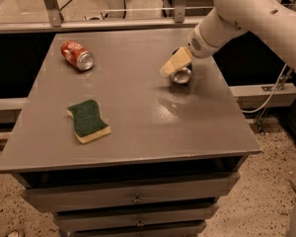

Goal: Pick pepsi can

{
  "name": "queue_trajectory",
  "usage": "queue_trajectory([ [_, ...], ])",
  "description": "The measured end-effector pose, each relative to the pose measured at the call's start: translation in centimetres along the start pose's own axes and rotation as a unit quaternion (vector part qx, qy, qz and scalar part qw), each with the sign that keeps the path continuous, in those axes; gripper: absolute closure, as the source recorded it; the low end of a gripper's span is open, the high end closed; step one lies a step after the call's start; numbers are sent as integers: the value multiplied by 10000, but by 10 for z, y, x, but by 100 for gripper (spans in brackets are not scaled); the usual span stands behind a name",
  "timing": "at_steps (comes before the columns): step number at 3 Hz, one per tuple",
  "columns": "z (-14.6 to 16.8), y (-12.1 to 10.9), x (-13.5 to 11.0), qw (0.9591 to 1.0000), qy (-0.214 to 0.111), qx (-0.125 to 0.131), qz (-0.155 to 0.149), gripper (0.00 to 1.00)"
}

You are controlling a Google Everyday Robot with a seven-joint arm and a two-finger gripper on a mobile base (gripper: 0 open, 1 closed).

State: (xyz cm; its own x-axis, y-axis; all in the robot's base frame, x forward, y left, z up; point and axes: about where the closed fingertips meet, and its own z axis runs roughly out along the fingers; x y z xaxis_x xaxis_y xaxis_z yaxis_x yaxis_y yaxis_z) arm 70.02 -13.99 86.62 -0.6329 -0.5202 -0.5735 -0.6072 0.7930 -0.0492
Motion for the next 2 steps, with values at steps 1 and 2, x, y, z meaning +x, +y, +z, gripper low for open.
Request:
queue_trajectory([
  [1, 18, 8, -6, 9992, 124, -46, 389, 0],
  [2, 31, 13, -10, 9970, 202, 7, 752, 17],
])
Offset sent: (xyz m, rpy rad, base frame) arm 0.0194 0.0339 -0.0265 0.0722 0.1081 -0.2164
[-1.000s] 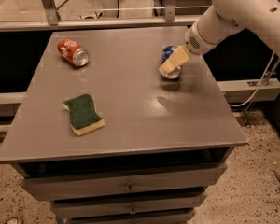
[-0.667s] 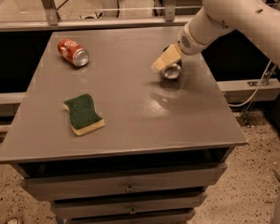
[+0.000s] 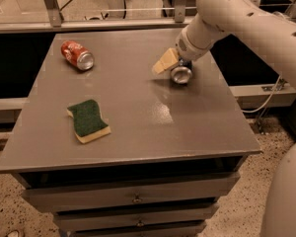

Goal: Pick pepsi can

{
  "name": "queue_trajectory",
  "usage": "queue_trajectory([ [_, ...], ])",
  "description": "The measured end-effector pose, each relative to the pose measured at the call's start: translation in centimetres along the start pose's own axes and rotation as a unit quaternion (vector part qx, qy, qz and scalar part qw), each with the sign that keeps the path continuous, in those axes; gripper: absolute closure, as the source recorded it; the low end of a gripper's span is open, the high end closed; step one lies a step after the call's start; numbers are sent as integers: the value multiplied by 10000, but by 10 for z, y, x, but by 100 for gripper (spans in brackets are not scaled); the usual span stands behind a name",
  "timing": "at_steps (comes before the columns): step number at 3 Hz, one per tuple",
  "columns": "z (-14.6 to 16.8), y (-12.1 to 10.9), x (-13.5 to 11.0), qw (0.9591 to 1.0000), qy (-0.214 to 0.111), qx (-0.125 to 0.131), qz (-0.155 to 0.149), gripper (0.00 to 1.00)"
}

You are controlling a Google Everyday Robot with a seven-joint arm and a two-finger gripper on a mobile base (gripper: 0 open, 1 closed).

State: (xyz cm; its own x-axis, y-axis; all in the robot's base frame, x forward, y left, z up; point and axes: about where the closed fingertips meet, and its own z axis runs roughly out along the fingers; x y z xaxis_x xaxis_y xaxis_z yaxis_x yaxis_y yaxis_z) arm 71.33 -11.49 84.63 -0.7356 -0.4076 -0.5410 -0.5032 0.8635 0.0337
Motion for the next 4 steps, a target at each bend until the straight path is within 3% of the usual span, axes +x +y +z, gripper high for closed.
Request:
queue_trajectory([
  [1, 4, 2, -2, 9998, 32, 56, 171, 41],
  [2, -6, 8, -10, 9998, -178, 48, 17, 70],
  [3, -23, 24, -21, 9969, -539, -269, -513, 95],
  [4, -44, 44, -34, 9866, -1002, -804, -1005, 100],
])
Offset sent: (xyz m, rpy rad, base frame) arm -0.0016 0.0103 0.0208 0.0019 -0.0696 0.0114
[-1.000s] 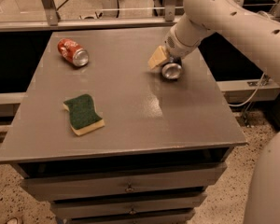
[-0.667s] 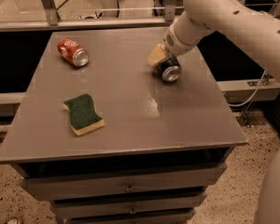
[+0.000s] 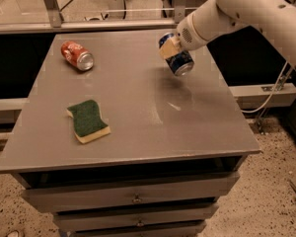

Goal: Pick pepsi can

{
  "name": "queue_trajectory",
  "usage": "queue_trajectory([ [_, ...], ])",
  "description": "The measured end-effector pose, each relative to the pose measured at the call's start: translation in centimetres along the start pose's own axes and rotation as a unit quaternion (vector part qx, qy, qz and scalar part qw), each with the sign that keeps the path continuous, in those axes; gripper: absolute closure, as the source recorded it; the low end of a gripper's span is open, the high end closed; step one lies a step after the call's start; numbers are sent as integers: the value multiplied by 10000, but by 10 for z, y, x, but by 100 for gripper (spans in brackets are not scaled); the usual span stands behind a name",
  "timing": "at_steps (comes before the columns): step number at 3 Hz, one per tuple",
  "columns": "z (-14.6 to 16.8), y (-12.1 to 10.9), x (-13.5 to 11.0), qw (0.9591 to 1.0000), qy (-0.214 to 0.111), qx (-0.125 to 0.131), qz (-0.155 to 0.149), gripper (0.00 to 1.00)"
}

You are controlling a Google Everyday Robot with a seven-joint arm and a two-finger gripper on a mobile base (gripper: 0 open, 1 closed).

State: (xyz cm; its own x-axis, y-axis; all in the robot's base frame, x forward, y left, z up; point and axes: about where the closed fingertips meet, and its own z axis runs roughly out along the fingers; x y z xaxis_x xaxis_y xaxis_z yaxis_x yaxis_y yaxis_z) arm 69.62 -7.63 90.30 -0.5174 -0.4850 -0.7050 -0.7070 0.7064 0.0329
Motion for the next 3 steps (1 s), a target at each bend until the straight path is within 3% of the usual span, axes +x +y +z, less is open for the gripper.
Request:
queue_trajectory([
  [1, -23, 25, -24, 9930, -737, -835, -386, 100],
  [2, -33, 44, -40, 9834, -1100, -1165, -847, 100],
  [3, -31, 42, -38, 9840, -1068, -1132, -867, 100],
])
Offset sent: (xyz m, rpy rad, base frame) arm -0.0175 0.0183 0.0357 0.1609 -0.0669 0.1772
